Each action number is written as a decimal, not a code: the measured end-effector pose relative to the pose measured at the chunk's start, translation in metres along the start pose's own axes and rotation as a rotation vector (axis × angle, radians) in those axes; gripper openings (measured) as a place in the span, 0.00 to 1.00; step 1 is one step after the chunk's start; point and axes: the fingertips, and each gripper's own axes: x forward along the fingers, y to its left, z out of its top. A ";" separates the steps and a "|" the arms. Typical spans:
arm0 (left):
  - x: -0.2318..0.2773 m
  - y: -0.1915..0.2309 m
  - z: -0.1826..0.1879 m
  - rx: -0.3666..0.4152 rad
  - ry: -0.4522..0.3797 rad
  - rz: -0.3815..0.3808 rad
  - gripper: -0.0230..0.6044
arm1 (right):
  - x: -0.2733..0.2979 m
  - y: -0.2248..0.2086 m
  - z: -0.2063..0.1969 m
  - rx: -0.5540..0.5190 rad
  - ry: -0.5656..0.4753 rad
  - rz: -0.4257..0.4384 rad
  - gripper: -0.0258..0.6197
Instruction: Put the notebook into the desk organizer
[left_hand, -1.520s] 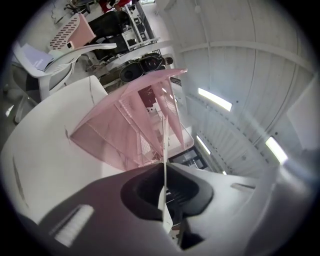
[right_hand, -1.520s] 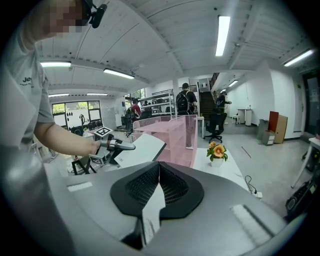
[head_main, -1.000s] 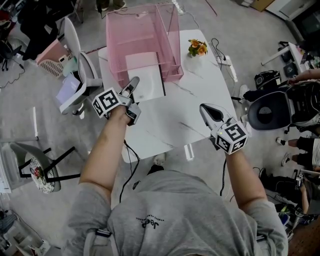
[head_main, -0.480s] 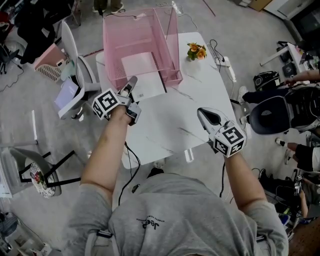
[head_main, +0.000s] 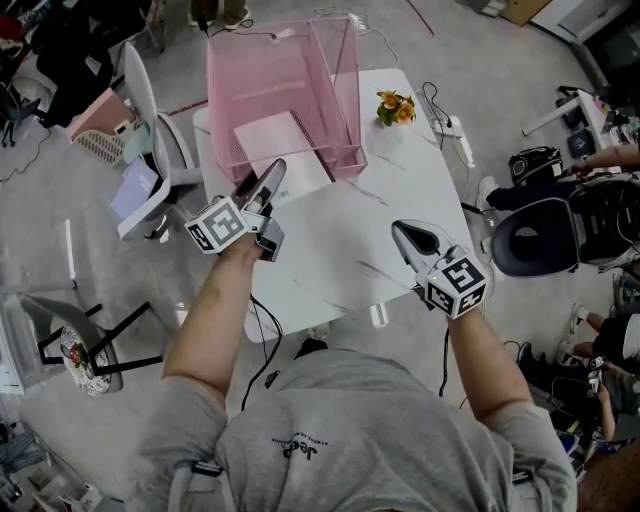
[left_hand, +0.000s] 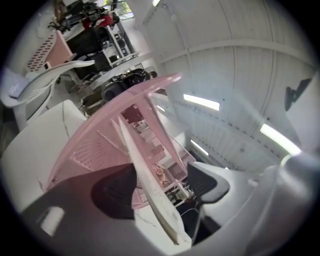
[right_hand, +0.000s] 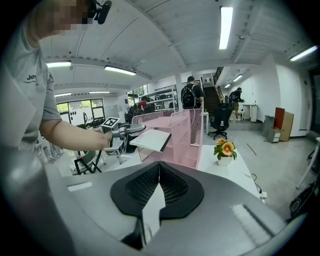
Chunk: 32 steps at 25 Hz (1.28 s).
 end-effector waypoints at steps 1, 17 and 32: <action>0.000 -0.004 -0.001 0.051 0.015 -0.018 0.65 | 0.000 -0.001 -0.001 0.000 0.001 0.001 0.05; -0.006 -0.003 -0.058 0.735 0.361 0.019 0.93 | 0.004 -0.004 0.000 -0.015 0.007 0.014 0.05; 0.001 0.028 -0.042 0.936 0.400 0.292 0.92 | 0.009 -0.005 -0.002 -0.004 0.007 0.033 0.05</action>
